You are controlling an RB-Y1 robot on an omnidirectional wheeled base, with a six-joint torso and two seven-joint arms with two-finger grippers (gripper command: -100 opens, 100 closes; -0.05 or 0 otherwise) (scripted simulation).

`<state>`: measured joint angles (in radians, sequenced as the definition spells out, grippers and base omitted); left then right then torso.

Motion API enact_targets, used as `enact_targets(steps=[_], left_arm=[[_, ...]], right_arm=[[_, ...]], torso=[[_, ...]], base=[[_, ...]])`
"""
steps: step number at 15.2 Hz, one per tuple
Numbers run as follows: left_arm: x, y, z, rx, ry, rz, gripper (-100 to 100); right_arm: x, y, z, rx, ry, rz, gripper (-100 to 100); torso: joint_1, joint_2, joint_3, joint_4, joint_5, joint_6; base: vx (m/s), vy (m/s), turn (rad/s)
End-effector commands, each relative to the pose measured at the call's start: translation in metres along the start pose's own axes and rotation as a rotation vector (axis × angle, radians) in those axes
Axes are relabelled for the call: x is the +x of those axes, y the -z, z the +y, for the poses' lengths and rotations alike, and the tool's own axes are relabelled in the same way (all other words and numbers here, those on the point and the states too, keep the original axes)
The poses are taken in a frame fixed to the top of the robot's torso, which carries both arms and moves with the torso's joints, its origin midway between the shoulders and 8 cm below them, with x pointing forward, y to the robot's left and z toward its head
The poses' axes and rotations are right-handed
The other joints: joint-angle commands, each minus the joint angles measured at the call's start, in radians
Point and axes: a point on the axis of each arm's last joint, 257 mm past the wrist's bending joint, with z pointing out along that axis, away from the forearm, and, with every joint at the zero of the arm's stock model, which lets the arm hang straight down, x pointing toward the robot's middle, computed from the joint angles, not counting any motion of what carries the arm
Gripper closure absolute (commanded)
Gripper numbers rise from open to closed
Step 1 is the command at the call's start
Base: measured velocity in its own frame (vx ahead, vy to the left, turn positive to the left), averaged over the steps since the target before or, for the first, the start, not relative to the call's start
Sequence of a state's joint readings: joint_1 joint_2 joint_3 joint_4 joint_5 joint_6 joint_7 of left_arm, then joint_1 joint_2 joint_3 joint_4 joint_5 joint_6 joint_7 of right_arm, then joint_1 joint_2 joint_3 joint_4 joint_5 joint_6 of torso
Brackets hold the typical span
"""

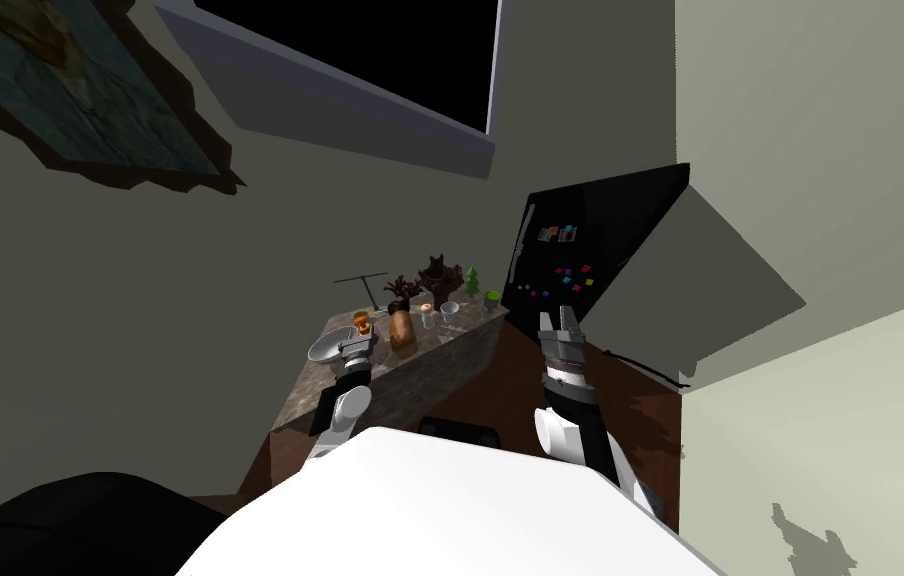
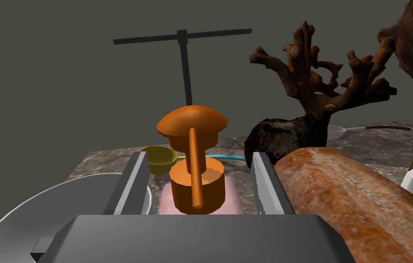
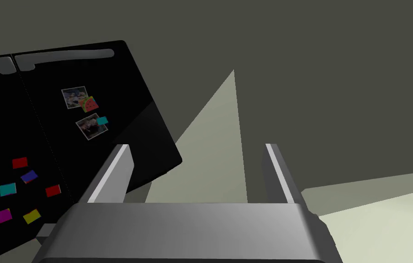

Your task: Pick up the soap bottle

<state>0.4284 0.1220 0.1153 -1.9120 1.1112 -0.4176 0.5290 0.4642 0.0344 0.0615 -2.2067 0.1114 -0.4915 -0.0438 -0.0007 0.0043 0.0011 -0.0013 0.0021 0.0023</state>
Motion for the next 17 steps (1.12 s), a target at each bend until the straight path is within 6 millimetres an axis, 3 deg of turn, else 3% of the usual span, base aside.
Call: enact_targets(steps=[1, 6, 10, 17], left_arm=[[0.021, -0.007, -0.01, 0.029, 0.028, 0.046, -100], [0.061, -0.024, -0.027, 0.045, 0.105, 0.122, -100], [0.055, -0.024, -0.021, 0.01, 0.116, 0.093, -100], [0.025, -0.015, 0.002, -0.08, 0.11, -0.002, -100]], right_arm=[[0.0, 0.0, 0.0, 0.0, 0.0, 0.0, 0], [0.0, 0.0, 0.0, 0.0, 0.0, 0.0, 0], [0.0, 0.0, 0.0, 0.0, 0.0, 0.0, 0], [0.0, 0.0, 0.0, 0.001, 0.001, 0.0, 0]], torso=[[0.0, 0.0, 0.0, 0.0, 0.0, 0.0], [-0.003, 0.001, 0.001, 0.0, -0.001, 0.0], [0.004, -0.005, -0.003, -0.001, 0.001, -0.001], [0.01, -0.012, -0.007, -0.003, 0.002, -0.001]], base=[[-0.142, -0.083, -0.178], [-0.129, -0.083, -0.162], [-0.035, 0.011, -0.021], [0.033, 0.067, 0.045]])
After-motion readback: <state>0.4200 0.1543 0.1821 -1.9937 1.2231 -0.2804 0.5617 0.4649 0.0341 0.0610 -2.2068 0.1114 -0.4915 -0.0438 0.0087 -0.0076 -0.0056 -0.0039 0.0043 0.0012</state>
